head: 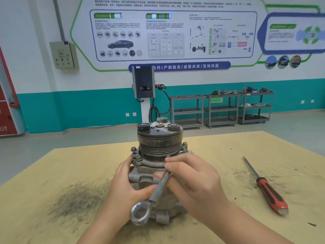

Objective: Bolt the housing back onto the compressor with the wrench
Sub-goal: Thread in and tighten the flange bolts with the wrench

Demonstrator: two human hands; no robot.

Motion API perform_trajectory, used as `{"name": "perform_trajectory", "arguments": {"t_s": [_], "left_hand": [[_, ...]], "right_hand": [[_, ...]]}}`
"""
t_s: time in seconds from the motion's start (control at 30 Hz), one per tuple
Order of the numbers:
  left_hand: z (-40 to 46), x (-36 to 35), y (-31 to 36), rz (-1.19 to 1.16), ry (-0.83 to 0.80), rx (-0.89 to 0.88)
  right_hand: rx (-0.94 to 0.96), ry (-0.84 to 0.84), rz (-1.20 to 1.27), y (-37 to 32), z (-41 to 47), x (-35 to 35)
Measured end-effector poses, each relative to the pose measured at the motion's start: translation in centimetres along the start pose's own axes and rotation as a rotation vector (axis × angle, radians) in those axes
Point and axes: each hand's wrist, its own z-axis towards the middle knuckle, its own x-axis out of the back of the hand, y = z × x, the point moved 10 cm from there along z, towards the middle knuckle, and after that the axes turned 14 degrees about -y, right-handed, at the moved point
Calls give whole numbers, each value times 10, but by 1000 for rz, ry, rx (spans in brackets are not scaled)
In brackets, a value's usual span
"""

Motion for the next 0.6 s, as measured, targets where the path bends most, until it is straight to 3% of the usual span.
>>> {"name": "perform_trajectory", "arguments": {"t_s": [0.17, 0.4, 0.6], "left_hand": [[-3, -2, -1, 8, -15, -7], [-5, 0, -3, 27, -26, 27], [-3, 2, -6, 35, -15, 50]], "right_hand": [[-54, 61, 172, 16, 13, 24], [-736, 327, 1110, 119, -21, 10], [-944, 386, 1432, 141, -43, -15]]}}
